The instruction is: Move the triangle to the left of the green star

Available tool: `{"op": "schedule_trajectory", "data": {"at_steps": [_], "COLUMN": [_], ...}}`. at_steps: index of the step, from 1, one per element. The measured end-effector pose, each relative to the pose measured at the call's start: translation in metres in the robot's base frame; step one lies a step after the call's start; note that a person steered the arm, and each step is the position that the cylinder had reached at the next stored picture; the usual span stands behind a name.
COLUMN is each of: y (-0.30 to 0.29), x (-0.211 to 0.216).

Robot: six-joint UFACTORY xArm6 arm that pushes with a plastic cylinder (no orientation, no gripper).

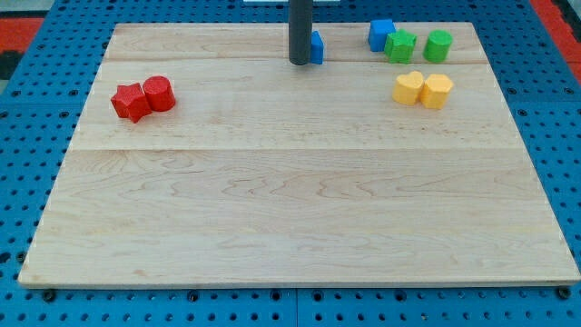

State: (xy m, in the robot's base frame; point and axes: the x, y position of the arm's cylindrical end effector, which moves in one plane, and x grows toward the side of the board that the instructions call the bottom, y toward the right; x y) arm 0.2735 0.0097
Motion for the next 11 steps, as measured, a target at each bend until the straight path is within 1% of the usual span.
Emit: {"op": "schedule_trajectory", "data": {"at_steps": [3, 4, 5, 6, 7, 8, 9, 10, 11], "y": [-0.001, -0.015, -0.041, -0.004, 0.011, 0.028, 0.062, 0.048, 0.02], "x": [-0.008, -0.009, -0.013, -0.036, -0.046, -0.046, -0.046, -0.046, -0.078]}}
